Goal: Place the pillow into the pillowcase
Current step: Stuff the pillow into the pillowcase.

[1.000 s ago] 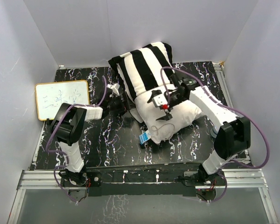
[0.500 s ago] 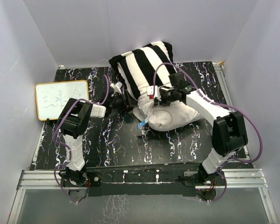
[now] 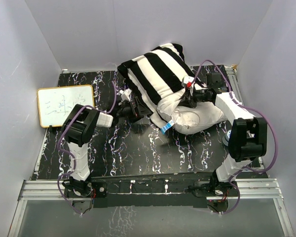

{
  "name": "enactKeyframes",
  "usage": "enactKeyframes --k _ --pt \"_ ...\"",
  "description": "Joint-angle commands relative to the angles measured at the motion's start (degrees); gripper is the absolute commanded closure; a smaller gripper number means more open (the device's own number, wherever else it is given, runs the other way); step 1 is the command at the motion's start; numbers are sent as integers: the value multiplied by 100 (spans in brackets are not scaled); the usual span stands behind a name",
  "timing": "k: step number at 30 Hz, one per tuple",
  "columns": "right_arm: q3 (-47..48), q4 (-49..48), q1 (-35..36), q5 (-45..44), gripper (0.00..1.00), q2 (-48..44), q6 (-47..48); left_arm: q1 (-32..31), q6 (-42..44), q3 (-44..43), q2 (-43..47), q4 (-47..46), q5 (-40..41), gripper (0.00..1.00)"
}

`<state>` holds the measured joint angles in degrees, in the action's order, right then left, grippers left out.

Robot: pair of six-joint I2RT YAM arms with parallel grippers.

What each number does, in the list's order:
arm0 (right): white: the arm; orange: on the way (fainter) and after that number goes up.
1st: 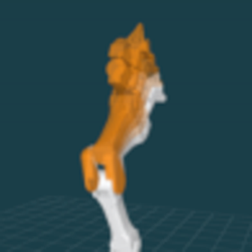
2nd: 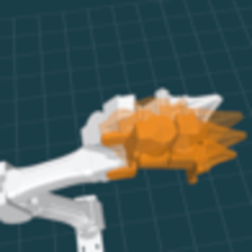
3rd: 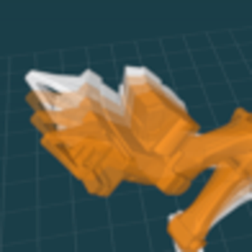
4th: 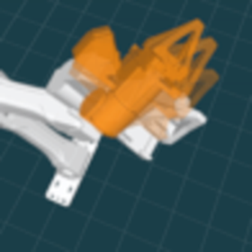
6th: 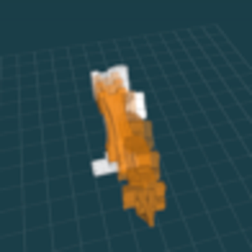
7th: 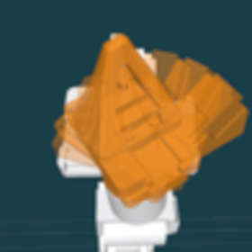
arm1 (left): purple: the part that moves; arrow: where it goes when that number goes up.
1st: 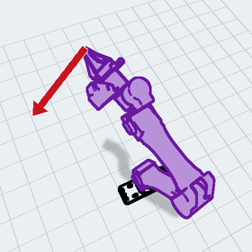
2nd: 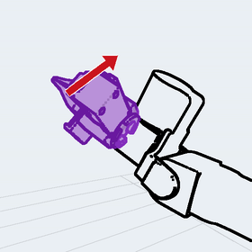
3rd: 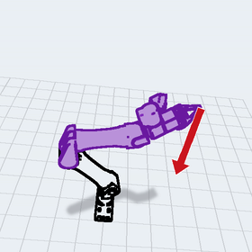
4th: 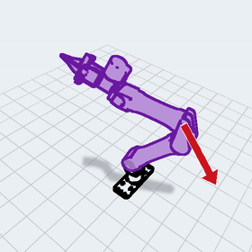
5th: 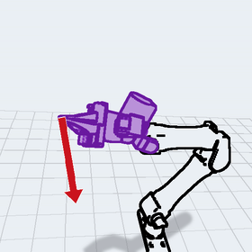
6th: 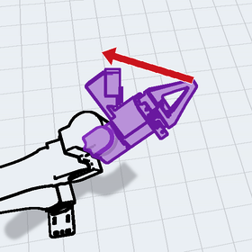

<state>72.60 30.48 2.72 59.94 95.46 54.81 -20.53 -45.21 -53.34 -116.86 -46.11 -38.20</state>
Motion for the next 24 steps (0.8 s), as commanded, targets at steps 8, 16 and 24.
enactKeyframes --k 8,16,24 --pt "213 -405 -84 239 92 -33 -322 -695 -108 -661 -842 1434 885 27" --pt "145 -476 -21 -122 92 -88 -354 -691 -495 -971 -1188 565 605 100" --pt "-264 -1887 1563 -4958 92 -195 -631 -815 -68 57 1440 1010 -78 100"
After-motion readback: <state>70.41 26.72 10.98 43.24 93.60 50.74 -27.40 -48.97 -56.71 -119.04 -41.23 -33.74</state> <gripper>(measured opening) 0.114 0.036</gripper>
